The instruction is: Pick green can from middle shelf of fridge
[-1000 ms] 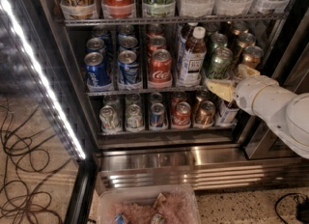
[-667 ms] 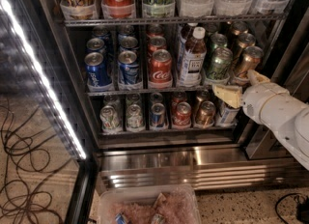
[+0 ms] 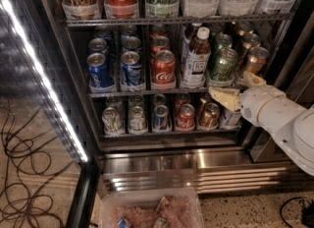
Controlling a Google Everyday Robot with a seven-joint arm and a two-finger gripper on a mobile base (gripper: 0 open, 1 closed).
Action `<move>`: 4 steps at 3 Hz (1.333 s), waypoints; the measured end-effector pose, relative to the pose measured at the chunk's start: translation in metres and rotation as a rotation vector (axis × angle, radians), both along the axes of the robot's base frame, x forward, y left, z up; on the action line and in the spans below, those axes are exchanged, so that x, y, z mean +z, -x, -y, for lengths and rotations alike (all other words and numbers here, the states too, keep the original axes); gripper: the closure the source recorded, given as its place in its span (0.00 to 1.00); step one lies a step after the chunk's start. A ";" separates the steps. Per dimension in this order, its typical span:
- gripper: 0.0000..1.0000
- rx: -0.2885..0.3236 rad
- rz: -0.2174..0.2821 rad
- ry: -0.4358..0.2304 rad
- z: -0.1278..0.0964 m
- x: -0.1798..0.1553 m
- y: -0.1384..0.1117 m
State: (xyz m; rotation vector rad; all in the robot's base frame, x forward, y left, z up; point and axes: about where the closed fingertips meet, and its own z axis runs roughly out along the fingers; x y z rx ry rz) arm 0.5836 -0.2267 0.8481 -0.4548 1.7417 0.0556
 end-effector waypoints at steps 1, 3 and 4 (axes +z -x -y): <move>0.27 0.014 0.029 0.012 -0.006 -0.001 -0.008; 0.29 -0.009 0.117 0.012 -0.006 0.008 -0.032; 0.31 -0.008 0.149 -0.047 -0.011 0.014 -0.041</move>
Offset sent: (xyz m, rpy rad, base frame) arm 0.0361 0.0015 0.0065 -0.0376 -0.1239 -0.0079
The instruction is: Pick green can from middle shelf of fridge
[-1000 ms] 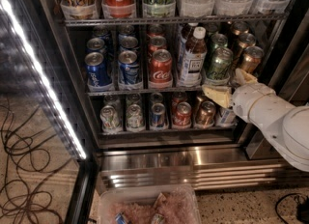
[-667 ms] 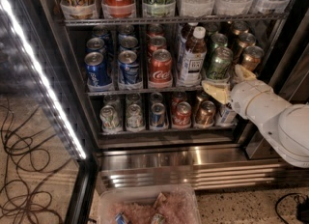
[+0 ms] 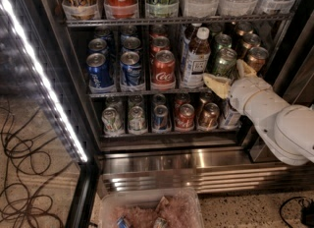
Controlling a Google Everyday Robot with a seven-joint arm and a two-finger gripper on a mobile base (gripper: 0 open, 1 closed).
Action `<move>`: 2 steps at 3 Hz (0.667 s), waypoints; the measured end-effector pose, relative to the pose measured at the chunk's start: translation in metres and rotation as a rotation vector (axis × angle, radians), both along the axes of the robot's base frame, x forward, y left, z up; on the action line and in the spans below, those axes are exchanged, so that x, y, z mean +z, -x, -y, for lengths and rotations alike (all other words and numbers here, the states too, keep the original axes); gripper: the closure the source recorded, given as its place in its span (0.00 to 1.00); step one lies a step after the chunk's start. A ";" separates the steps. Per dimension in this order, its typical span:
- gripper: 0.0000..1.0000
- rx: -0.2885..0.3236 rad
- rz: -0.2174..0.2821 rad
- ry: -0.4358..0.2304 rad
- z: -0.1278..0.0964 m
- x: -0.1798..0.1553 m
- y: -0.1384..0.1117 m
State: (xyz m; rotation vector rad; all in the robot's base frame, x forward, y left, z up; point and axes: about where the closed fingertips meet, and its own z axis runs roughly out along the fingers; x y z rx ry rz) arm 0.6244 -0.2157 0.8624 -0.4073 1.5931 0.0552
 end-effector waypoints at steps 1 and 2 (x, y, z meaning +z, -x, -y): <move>0.31 -0.003 0.012 -0.035 0.001 0.001 -0.006; 0.31 -0.033 0.019 -0.051 0.011 0.000 -0.009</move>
Offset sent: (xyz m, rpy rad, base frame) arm 0.0124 -0.0266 -0.0018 0.0686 -0.0272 -0.0766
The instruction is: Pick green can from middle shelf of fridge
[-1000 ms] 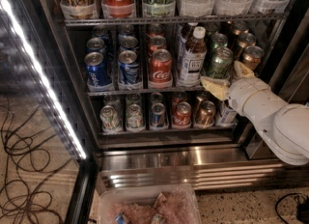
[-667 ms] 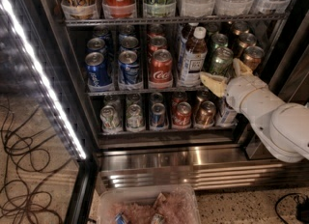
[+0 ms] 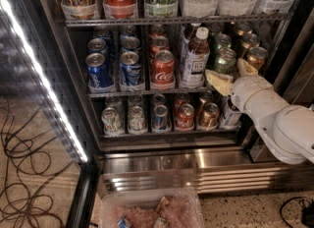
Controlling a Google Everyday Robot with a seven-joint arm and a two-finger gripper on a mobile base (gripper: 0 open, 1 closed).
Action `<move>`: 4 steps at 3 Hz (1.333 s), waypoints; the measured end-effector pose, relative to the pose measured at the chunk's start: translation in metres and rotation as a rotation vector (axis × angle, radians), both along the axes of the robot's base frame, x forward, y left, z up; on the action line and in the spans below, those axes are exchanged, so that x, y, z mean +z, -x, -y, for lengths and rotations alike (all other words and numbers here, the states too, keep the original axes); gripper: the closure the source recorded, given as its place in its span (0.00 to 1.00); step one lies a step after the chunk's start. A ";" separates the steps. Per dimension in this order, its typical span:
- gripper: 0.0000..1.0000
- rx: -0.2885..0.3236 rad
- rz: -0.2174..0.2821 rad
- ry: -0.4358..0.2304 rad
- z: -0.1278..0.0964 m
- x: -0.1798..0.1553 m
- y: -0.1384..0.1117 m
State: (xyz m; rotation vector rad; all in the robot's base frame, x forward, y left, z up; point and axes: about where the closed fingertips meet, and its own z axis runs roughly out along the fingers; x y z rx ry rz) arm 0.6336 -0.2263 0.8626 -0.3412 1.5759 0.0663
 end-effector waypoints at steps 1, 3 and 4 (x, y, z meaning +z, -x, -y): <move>0.31 -0.040 0.006 -0.005 0.012 -0.002 -0.002; 0.32 0.007 0.012 -0.046 0.005 0.005 -0.024; 0.33 0.031 -0.003 -0.069 -0.003 0.001 -0.031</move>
Offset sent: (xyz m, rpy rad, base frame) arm 0.0215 -0.0244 0.0112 0.0509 -0.0186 -0.0261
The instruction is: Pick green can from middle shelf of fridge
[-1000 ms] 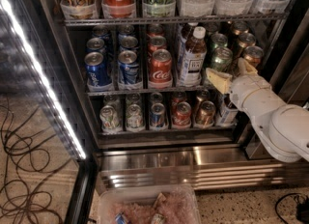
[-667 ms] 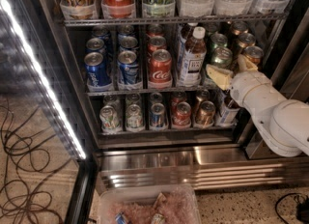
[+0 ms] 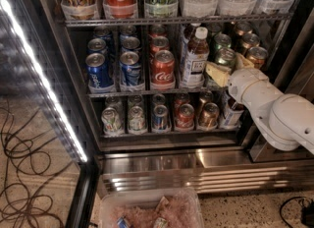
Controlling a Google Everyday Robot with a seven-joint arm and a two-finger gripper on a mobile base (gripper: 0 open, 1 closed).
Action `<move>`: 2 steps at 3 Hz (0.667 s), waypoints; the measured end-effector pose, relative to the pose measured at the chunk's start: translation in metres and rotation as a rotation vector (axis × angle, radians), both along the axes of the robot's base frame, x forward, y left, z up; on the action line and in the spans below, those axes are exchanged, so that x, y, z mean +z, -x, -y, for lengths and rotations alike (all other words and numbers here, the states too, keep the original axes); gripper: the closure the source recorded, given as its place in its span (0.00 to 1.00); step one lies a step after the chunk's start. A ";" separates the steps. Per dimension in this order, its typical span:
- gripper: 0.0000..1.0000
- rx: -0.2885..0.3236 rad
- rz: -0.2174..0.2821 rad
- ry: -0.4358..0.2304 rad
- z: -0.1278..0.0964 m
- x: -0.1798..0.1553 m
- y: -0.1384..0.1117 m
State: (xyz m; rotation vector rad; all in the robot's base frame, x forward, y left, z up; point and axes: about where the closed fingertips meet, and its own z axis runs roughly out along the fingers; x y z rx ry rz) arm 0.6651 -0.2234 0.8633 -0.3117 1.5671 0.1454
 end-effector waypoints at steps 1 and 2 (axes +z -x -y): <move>0.33 -0.008 -0.025 -0.003 0.001 -0.014 -0.004; 0.33 -0.040 -0.043 -0.001 0.008 -0.027 -0.005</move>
Offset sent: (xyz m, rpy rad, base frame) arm 0.0059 -0.0201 -0.0425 -0.0026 0.0652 -0.0860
